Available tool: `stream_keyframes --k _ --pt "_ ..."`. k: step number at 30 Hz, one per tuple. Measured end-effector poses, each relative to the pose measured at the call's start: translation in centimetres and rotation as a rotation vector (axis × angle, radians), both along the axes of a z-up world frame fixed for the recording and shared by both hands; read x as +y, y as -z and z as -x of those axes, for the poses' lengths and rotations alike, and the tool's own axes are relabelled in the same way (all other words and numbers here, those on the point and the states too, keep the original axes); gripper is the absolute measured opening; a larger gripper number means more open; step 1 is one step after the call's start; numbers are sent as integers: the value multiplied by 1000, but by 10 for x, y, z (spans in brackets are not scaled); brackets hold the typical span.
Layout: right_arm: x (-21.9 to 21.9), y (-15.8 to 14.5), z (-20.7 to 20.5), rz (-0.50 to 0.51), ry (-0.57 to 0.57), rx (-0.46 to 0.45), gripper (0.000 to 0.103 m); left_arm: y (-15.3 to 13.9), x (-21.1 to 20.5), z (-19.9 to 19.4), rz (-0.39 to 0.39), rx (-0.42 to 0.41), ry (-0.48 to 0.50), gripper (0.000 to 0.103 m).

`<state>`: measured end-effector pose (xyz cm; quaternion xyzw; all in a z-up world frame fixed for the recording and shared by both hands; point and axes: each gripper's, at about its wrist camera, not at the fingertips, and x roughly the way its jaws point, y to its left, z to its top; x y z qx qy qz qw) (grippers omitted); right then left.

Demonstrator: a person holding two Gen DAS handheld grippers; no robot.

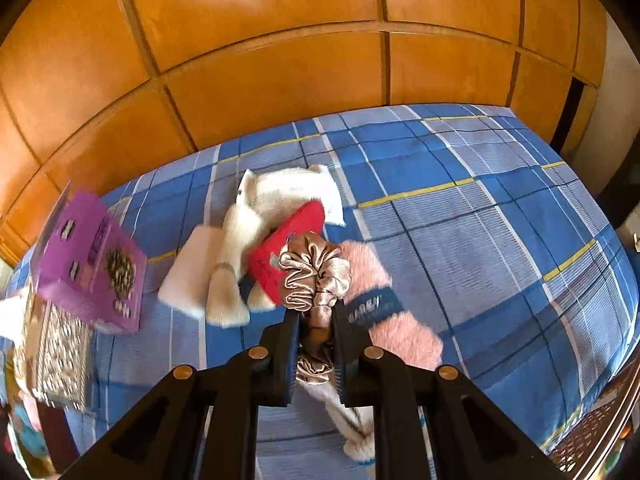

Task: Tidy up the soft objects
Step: 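Carry the scrunchie with white cloth into the gold tray and release it with the left gripper, then lower the brown scrunchie into the gold tray and open the right gripper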

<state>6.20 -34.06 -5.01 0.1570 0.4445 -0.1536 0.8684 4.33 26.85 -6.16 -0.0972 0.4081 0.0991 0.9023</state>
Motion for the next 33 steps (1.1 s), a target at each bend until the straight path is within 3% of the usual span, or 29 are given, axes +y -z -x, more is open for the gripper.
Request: stream_keyframes --k 5,8,11,15,18,23,27,33 --pt "12 -32 -44 6 -30 -36 13 -10 -14 8 -31 -14 48 95" --pt "36 -60 -82 19 -69 -84 13 -19 -24 13 -58 -39 79 103" --pt "74 -90 -118 0 -134 -144 13 -30 -34 20 -81 -68 122 103" --pt "135 -116 -146 -34 -287 -210 13 -33 -39 22 -127 -78 134 103" --pt "192 -122 -143 -88 -500 -223 13 -32 -33 22 -120 -76 114 103" --pt "288 -101 -94 -108 -862 -148 13 -31 -17 23 -119 -79 42 103" --pt "355 -64 -31 -75 -1087 -49 14 -30 -6 24 -100 -77 -4 103" --pt "411 -7 22 56 -1181 54 21 -33 -6 27 -82 -102 3 103"
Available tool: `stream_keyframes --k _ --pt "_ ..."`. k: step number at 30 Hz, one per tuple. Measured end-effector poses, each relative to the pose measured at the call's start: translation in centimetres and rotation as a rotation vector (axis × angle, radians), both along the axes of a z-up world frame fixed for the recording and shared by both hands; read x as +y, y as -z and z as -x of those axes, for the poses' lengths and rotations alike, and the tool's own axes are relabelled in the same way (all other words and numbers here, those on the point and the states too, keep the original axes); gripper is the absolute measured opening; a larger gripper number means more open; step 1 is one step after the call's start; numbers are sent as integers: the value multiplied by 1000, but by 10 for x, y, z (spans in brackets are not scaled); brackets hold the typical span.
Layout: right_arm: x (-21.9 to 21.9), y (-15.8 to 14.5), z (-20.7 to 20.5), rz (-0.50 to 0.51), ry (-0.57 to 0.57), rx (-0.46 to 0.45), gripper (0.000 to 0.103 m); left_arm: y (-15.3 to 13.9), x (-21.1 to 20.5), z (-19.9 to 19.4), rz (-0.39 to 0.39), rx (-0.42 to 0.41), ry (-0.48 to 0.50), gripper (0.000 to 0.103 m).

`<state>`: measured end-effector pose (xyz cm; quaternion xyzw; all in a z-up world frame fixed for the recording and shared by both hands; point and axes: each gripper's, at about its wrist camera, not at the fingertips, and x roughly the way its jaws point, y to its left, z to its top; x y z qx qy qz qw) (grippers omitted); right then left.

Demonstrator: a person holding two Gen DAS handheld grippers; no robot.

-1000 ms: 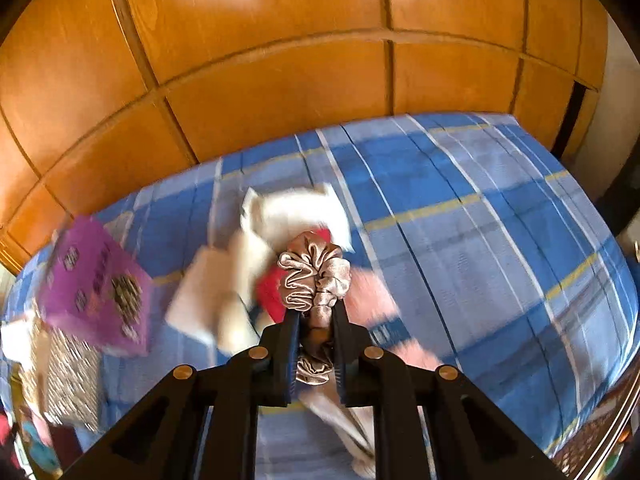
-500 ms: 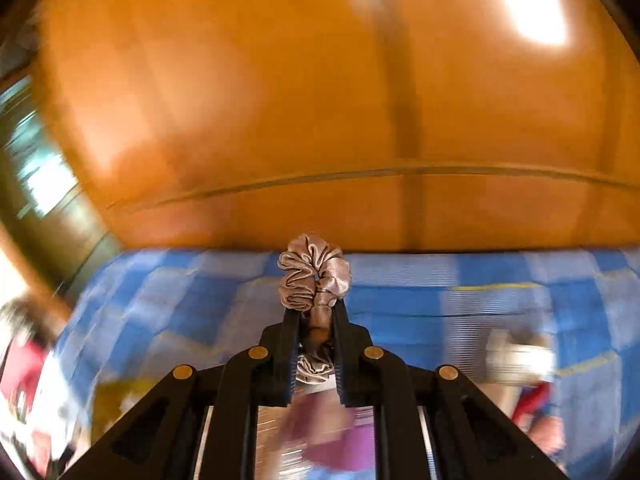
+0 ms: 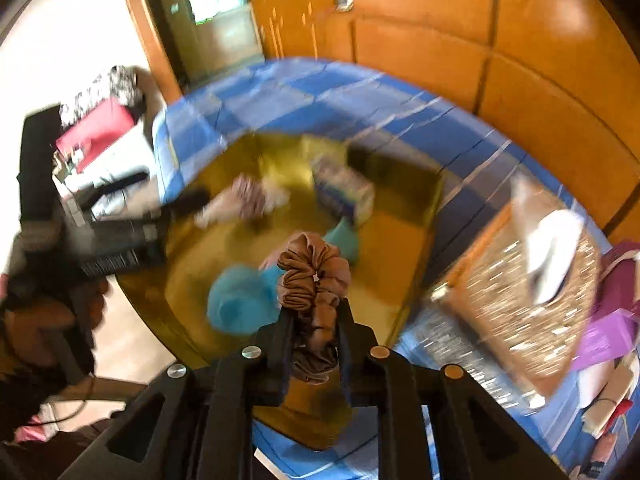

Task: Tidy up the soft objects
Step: 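Lower the brown scrunchie into the gold tray and open the right gripper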

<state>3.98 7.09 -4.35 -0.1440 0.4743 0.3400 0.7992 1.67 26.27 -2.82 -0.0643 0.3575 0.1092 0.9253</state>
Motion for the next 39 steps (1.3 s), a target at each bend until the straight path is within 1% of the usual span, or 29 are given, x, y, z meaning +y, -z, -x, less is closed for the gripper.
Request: stream_keyframes --k 3,4,5,6,8,12,14,15,17,23,29,33,35,39 --pt "3 18 2 44 28 -11 29 -4 -1 4 -8 -22 -18 103" --pt "2 22 3 51 38 -15 35 -5 -1 4 -8 -26 -18 103" --pt "0 24 3 54 48 -18 38 -5 -1 4 -8 -28 -18 103" --pt "-1 28 4 57 54 -22 39 -5 -1 4 -10 -28 -22 103" --pt "3 31 8 53 63 -37 45 -5 -2 5 -15 -28 -16 103" --pt "4 29 14 57 67 -92 56 -6 -10 6 -51 -34 -2 103" --pt "7 27 14 52 66 -115 67 -6 -14 7 -59 -39 4 103" --pt "7 24 17 45 67 -132 70 -7 -15 7 -63 -42 8 103" --pt "6 18 20 35 69 -174 80 -7 -19 8 -73 -44 13 103" --pt "-5 -6 28 15 109 -294 82 -9 -29 10 -108 -55 32 103" --pt "-36 -36 30 -34 219 -392 82 -12 -39 14 -140 -74 56 103" --pt "-53 -54 31 -46 248 -431 82 -11 -45 15 -146 -74 75 103" --pt "-57 -58 31 -44 259 -445 82 -11 -48 15 -152 -72 81 103" --pt "-78 -65 28 -81 335 -458 82 -13 -55 17 -171 -82 99 103"
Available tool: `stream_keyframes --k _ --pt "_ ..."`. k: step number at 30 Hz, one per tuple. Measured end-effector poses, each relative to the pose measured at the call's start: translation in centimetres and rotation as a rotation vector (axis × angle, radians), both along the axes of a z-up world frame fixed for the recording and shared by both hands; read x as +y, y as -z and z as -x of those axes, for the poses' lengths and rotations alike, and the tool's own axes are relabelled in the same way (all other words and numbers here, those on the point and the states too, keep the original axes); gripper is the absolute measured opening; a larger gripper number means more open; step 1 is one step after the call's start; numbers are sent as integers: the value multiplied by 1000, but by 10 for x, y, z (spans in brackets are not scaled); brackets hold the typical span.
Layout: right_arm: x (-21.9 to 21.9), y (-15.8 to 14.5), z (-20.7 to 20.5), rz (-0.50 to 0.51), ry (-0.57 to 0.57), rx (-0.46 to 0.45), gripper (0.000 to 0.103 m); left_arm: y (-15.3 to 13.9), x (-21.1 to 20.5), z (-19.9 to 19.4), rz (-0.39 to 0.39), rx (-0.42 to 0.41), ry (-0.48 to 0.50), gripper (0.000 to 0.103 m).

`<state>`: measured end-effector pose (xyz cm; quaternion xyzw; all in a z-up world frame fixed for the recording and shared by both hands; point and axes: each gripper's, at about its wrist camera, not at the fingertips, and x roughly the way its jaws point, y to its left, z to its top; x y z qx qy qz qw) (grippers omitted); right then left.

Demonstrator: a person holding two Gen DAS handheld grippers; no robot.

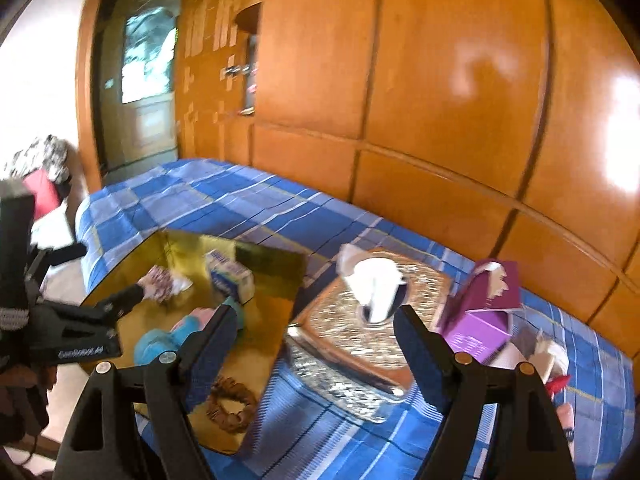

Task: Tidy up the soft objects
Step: 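Lower the brown scrunchie into the gold tray and open the right gripper, then move both tools back toward the remaining pink towel and red slipper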

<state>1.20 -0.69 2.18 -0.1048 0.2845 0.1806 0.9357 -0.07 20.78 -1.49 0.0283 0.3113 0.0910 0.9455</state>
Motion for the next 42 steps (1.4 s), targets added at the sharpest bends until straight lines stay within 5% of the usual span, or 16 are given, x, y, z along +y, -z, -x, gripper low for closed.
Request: stream_keyframes --k 6,12,28,34,36,42 --pt "-49 -14 -8 -58 171 -63 82 -1 -9 2 -11 -3 30 103" --pt "-122 -14 -29 -213 293 39 78 -1 -19 4 -26 -8 65 103" --pt "-329 23 -38 -349 808 134 78 -12 -59 12 38 -11 240 101" --pt "-394 45 -29 -424 988 120 78 -43 -110 17 74 -35 459 97" --pt "-407 59 -28 -479 1020 184 78 -52 -137 13 66 -20 549 94" --pt "-417 62 -20 -578 1014 187 78 -61 -232 1 43 43 802 83"
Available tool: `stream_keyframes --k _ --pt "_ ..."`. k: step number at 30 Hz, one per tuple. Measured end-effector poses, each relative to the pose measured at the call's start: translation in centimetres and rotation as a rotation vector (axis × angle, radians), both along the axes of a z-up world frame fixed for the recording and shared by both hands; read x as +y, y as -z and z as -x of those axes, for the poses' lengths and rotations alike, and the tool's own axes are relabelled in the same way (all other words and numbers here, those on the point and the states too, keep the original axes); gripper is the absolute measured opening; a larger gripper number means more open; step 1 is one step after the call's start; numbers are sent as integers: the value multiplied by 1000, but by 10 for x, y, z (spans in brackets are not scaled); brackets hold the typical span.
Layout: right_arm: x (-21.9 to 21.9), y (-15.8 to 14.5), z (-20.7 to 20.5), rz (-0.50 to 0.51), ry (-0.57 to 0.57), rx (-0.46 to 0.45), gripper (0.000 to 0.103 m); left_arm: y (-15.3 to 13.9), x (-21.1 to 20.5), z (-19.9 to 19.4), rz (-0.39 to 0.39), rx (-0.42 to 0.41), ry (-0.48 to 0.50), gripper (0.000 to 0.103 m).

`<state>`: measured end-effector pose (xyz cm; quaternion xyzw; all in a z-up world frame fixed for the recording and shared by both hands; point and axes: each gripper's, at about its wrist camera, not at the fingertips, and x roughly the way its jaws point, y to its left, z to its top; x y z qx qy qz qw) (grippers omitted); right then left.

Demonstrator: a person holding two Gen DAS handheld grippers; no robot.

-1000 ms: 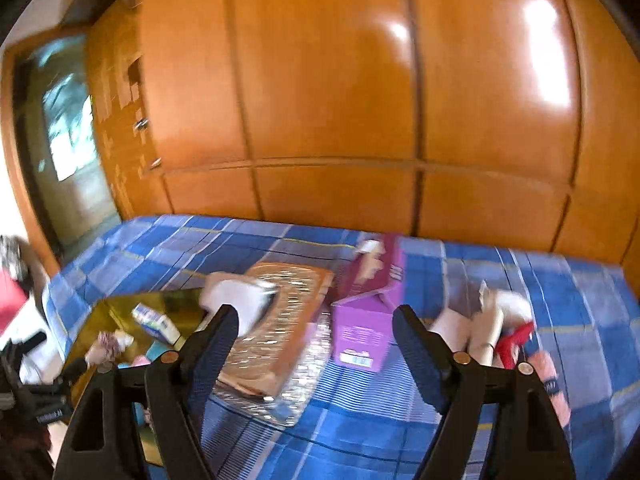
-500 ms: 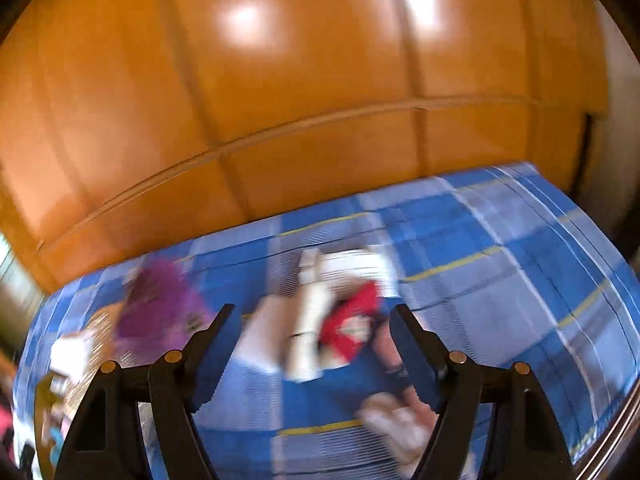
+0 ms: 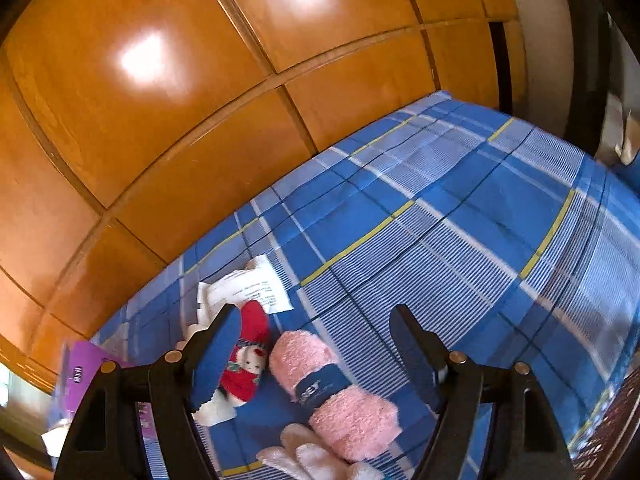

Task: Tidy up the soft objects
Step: 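Move both tools back toward the remaining pink towel and red slipper, then grasp the white rolled cloth with black band with the left gripper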

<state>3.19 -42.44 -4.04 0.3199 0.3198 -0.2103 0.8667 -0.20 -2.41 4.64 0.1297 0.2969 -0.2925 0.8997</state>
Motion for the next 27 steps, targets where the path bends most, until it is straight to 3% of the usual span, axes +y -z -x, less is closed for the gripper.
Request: stream_keyframes --k 3,7,11,17,21,25,27 --pt "1 1 -1 -20 -12 -2 78 5 -46 -11 -29 37 85 68" --pt "3 2 -5 -49 -42 -10 78 25 -106 -44 -78 124 125 50" --pt "2 2 -4 -85 -59 -33 78 43 -150 -80 -90 210 121 45" --pt "-3 5 -3 -138 -68 -52 78 72 -205 -123 -149 257 94 40" --pt "-5 9 -3 -169 -76 -51 78 99 -226 -152 -182 311 50 28" --pt "-6 13 -5 -195 -86 -47 78 123 -240 -172 -213 364 30 24" --pt "-5 14 -5 -198 -90 -46 78 128 -239 -177 -190 382 34 22"
